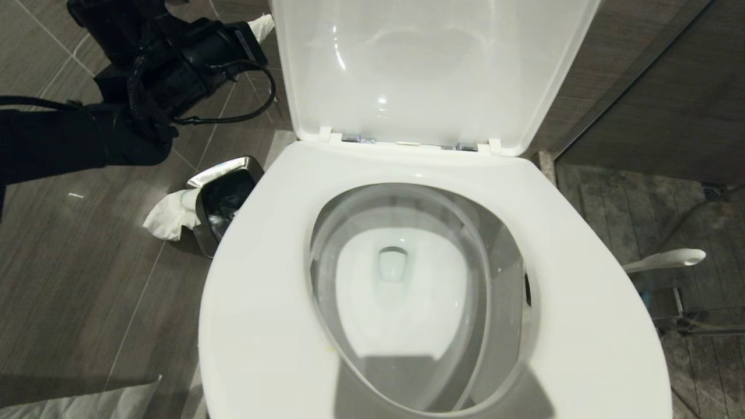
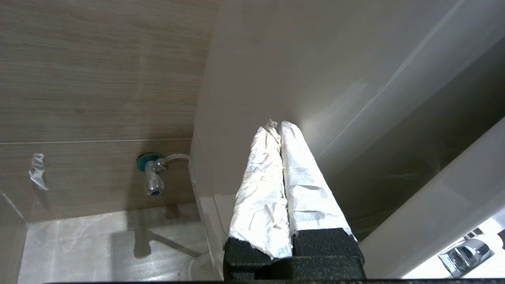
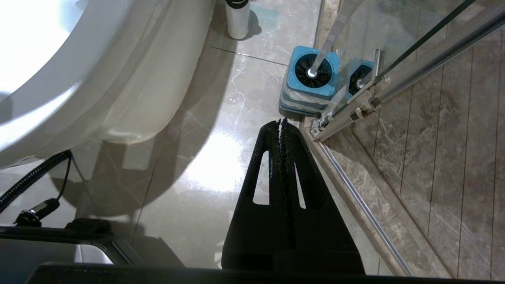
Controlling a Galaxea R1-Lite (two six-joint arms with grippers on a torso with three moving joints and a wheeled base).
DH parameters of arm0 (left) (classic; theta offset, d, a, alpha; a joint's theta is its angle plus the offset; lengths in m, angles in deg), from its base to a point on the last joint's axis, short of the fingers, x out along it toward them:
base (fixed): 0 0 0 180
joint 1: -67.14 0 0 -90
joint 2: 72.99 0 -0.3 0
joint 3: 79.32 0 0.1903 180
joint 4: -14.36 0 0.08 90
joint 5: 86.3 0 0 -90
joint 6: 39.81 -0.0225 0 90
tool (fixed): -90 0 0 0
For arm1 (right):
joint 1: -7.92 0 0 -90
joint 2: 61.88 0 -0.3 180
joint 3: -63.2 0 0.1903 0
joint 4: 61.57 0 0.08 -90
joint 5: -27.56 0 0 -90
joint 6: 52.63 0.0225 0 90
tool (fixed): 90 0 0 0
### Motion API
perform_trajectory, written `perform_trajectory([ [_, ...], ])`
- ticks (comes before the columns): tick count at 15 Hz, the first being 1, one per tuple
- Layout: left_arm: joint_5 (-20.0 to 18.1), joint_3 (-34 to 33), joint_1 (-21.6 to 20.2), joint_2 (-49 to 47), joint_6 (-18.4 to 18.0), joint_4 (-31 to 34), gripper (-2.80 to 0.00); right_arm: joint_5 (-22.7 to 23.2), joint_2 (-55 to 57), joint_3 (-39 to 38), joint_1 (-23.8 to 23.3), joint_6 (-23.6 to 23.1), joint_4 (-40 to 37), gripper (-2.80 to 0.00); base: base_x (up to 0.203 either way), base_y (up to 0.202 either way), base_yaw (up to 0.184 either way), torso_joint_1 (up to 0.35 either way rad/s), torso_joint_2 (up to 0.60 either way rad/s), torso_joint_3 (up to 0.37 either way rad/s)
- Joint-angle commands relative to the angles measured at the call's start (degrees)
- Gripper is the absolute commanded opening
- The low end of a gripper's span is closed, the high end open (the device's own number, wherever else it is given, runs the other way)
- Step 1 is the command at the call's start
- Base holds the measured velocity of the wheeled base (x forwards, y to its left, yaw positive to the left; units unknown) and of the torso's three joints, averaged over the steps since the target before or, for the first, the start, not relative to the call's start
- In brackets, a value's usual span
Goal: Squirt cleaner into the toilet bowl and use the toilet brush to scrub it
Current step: Close the toilet lid
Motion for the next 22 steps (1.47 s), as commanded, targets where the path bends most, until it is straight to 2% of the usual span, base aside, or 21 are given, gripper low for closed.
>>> perform_trajectory([
  [1,-0.2,-0.1,0.1,0.0,0.1,-0.9,-2.8,0.1,-0.1,-0.1,0.0,0.0,0.0,-2.8,0.0,0.0,0.0,0.0,0.0,0.0],
  [5,0.6,-1.7,0.1,2.4,-0.1,-0.8,-2.8,0.0,-0.1,-0.1,0.0,0.0,0.0,-2.8,0.0,0.0,0.0,0.0,0.0,0.0],
  [8,1.5,-9.0,-1.0,7.1,-0.1,0.2,-2.8,0.0,-0.1,-0.1,0.0,0.0,0.0,-2.8,0.0,0.0,0.0,0.0,0.0,0.0],
  [12,0.9,-9.8,-1.9,7.4,0.5,1.3,-2.8,0.0,-0.1,-0.1,0.0,0.0,0.0,-2.8,0.0,0.0,0.0,0.0,0.0,0.0],
  [14,-2.1,-9.7,-2.4,6.8,1.9,1.3,-2.8,0.0,-0.1,-0.1,0.0,0.0,0.0,-2.8,0.0,0.0,0.0,0.0,0.0,0.0],
  [16,-7.1,-8.9,-3.8,6.0,3.9,1.2,-2.8,0.0,-0.1,-0.1,0.0,0.0,0.0,-2.8,0.0,0.0,0.0,0.0,0.0,0.0],
  [18,-11.6,-7.0,-4.8,5.2,9.1,0.9,-2.8,0.0,-0.1,-0.1,0.0,0.0,0.0,-2.8,0.0,0.0,0.0,0.0,0.0,0.0],
  [20,-12.2,-4.7,-4.9,3.9,11.0,0.9,-2.8,0.0,-0.1,-0.1,0.0,0.0,0.0,-2.8,0.0,0.0,0.0,0.0,0.0,0.0],
  [22,-12.2,-3.4,-4.5,2.7,10.1,0.9,-2.8,0.0,-0.1,-0.1,0.0,0.0,0.0,-2.8,0.0,0.0,0.0,0.0,0.0,0.0],
])
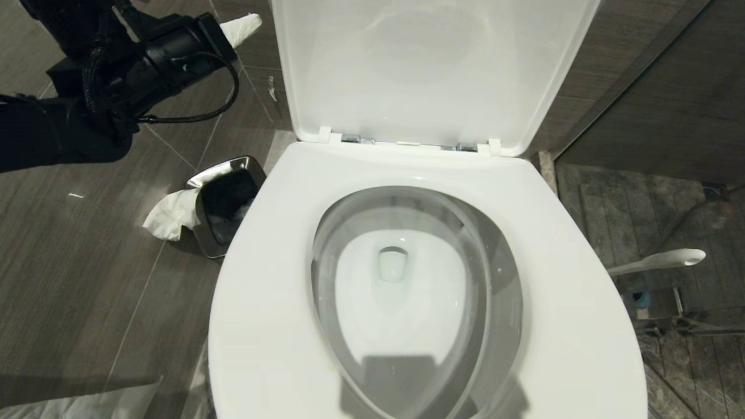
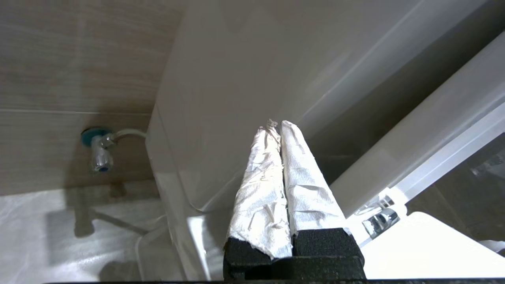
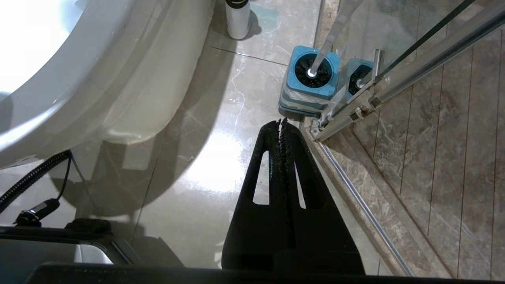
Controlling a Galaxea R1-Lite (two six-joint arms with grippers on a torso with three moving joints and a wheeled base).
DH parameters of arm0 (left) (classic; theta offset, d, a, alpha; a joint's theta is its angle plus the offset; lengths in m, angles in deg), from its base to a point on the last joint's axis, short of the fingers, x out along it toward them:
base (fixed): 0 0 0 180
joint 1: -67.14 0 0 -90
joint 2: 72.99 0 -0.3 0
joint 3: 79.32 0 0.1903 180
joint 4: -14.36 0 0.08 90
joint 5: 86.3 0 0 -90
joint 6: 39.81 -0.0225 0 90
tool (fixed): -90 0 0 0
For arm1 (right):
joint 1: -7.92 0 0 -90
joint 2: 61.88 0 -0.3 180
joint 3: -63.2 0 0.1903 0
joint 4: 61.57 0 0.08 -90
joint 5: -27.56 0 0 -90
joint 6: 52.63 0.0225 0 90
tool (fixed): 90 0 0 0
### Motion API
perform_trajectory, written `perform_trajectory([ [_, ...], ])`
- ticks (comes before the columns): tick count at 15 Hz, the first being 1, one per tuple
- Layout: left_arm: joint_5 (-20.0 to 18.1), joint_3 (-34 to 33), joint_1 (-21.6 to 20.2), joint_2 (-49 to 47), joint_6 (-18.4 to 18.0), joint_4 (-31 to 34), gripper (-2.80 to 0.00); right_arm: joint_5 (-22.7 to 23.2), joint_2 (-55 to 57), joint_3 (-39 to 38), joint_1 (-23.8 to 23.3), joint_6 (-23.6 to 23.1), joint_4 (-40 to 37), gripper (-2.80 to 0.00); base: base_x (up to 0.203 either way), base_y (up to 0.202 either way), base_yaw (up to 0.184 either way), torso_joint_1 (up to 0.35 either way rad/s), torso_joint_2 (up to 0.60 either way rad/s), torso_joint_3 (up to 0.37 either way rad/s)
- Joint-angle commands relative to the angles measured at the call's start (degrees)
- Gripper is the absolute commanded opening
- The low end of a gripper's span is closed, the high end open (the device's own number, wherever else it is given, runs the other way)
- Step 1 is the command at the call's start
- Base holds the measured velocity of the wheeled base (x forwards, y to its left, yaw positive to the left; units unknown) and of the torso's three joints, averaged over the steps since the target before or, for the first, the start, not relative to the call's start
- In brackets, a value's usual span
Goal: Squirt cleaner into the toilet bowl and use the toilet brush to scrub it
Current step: Close the toilet lid
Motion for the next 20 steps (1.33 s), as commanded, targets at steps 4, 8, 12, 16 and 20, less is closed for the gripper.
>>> perform_trajectory([
  [4,-0.1,1.4,0.9,-2.2,-1.9,-0.3,-2.8,0.0,-0.1,-0.1,0.0,0.0,0.0,-2.8,0.0,0.0,0.0,0.0,0.0,0.0],
  [8,-0.4,1.1,2.1,-2.6,-1.6,-0.4,-2.8,0.1,-0.1,-0.1,0.0,0.0,0.0,-2.8,0.0,0.0,0.0,0.0,0.0,0.0],
  [12,-0.5,1.4,3.3,-3.2,-1.2,-0.9,-2.8,0.1,0.0,-0.1,0.0,0.0,0.0,-2.8,0.0,0.0,0.0,0.0,0.0,0.0],
  [16,-0.6,1.6,4.4,-4.3,-1.3,-2.3,-2.8,0.0,-0.1,-0.1,0.0,0.0,0.0,-2.8,0.0,0.0,0.0,0.0,0.0,0.0],
  [20,-0.6,1.1,5.2,-3.8,0.0,-3.8,-2.8,0.1,-0.1,-0.1,0.0,0.0,0.0,-2.8,0.0,0.0,0.0,0.0,0.0,0.0],
])
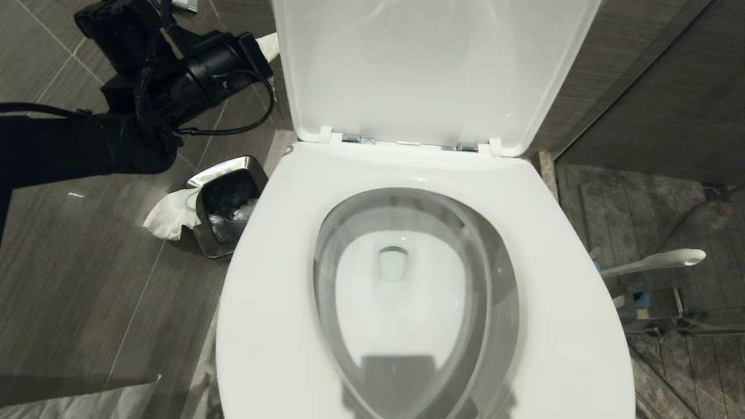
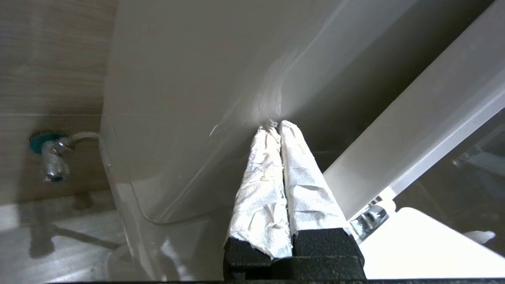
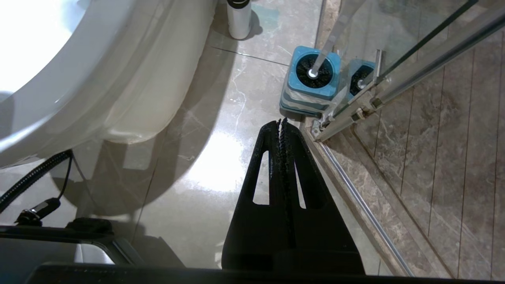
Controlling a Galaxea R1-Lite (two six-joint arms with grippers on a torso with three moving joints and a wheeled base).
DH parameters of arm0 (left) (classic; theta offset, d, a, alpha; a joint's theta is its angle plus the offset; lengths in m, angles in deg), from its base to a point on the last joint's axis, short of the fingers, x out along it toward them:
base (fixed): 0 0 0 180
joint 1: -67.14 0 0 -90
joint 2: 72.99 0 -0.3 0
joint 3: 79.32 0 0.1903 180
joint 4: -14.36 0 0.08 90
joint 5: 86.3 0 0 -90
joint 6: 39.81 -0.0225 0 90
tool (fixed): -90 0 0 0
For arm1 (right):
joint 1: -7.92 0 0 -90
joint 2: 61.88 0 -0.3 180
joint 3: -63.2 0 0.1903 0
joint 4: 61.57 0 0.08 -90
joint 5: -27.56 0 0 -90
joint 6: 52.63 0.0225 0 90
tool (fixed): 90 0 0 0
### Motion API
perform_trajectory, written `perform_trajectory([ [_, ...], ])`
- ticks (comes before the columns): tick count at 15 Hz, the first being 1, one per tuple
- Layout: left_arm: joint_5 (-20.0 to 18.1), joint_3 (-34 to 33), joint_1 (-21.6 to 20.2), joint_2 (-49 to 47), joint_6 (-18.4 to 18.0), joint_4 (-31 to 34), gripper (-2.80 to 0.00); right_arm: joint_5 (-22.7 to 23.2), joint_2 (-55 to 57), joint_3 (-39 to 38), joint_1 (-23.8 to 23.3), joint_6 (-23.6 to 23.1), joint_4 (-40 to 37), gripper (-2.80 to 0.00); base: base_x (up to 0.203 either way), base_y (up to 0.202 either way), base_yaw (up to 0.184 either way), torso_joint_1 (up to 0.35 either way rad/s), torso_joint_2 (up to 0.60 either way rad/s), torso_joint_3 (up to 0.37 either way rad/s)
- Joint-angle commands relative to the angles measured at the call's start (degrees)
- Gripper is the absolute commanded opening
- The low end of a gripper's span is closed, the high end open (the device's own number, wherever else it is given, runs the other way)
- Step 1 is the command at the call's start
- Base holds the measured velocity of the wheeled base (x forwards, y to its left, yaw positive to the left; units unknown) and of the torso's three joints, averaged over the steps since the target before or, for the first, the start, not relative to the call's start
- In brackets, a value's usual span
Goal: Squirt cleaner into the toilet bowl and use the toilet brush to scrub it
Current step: Close the toilet lid
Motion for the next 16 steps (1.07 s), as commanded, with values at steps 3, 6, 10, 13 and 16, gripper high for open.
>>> perform_trajectory([
  [3,-0.3,-1.3,-0.1,2.2,6.4,-0.4,-2.8,0.0,-0.1,-0.1,0.0,0.0,0.0,-2.8,0.0,0.0,0.0,0.0,0.0,0.0],
  [6,-2.2,-7.1,-0.2,5.9,8.6,-0.2,-2.8,0.0,-0.1,-0.1,0.0,0.0,0.0,-2.8,0.0,0.0,0.0,0.0,0.0,0.0],
  [10,-8.2,-17.0,-0.2,11.3,9.2,0.8,-2.8,0.0,-0.1,-0.1,0.0,0.0,0.0,-2.8,0.0,0.0,0.0,0.0,0.0,0.0],
  [13,-10.7,-21.8,-0.4,14.0,9.2,1.2,-2.8,0.0,-0.1,-0.1,0.0,0.0,0.0,-2.8,0.0,0.0,0.0,0.0,0.0,0.0],
  [16,-13.3,-27.0,-1.9,18.4,9.1,4.4,-2.8,0.0,-0.1,-0.1,0.0,0.0,0.0,-2.8,0.0,0.0,0.0,0.0,0.0,0.0],
])
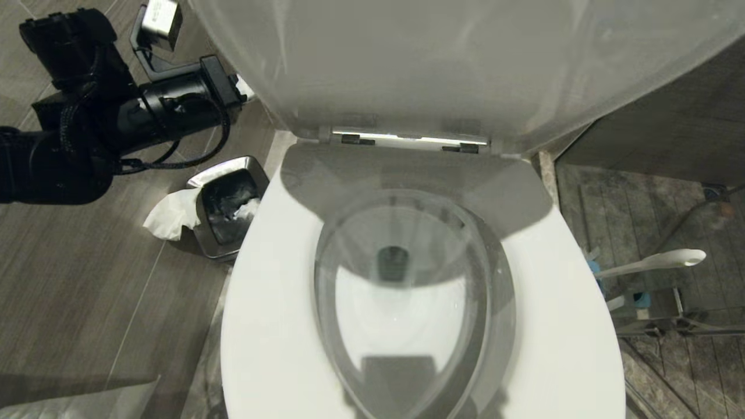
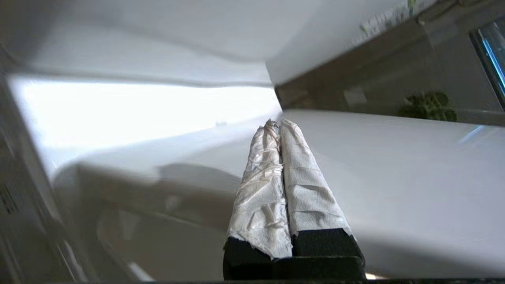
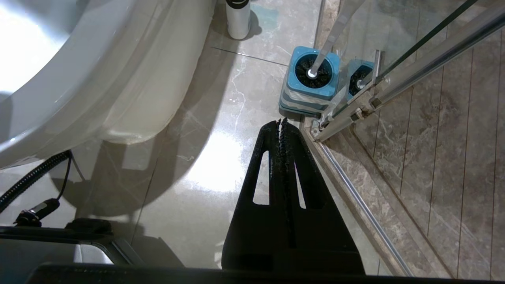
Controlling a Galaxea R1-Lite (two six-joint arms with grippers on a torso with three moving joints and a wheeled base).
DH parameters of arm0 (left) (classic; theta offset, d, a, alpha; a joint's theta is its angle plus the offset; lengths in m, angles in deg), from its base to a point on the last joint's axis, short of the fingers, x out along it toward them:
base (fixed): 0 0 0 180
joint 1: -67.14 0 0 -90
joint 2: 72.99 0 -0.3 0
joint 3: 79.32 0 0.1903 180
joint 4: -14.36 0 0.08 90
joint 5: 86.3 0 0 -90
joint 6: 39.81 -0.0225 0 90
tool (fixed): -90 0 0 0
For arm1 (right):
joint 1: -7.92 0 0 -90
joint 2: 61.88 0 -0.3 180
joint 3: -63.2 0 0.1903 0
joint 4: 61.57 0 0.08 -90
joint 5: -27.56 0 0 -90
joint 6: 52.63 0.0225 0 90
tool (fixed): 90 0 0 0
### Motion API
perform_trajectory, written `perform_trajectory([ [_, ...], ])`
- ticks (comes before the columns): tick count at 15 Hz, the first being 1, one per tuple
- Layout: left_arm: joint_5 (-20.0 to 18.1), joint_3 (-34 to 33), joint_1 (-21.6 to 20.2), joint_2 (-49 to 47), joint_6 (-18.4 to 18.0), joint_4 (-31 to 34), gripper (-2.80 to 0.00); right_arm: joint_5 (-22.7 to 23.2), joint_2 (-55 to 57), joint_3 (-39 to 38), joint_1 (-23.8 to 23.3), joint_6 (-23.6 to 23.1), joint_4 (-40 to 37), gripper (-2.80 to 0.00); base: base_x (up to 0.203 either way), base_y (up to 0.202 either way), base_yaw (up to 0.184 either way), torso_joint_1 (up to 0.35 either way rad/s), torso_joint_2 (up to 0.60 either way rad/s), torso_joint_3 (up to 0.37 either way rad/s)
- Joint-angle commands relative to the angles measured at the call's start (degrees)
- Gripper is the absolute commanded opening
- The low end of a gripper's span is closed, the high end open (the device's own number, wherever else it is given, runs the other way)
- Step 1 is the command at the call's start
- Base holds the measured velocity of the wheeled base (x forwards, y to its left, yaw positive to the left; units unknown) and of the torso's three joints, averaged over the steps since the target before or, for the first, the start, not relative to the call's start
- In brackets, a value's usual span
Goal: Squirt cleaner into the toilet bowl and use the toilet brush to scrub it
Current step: Close the toilet lid
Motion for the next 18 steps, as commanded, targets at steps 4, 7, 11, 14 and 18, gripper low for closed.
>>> perform_trajectory([
  [4,-4.1,-9.7,-3.5,9.3,-0.1,3.0,-2.8,0.0,-0.1,-0.1,0.0,0.0,0.0,-2.8,0.0,0.0,0.0,0.0,0.0,0.0],
  [7,-4.2,-13.1,-4.2,12.0,-0.2,3.1,-2.8,0.0,-0.1,-0.1,0.0,0.0,0.0,-2.8,0.0,0.0,0.0,0.0,0.0,0.0],
  [11,-4.2,-17.0,-4.2,15.8,-0.3,3.1,-2.8,0.0,-0.1,-0.1,0.0,0.0,0.0,-2.8,0.0,0.0,0.0,0.0,0.0,0.0],
  [14,-4.2,-20.0,-4.9,20.0,-0.2,3.5,-2.8,0.0,-0.1,-0.1,0.0,0.0,0.0,-2.8,0.0,0.0,0.0,0.0,0.0,0.0],
  [18,-3.9,-20.0,-10.3,26.8,0.1,7.2,-2.8,0.0,0.0,-0.1,0.0,0.0,0.0,-2.8,0.0,0.0,0.0,0.0,0.0,0.0],
])
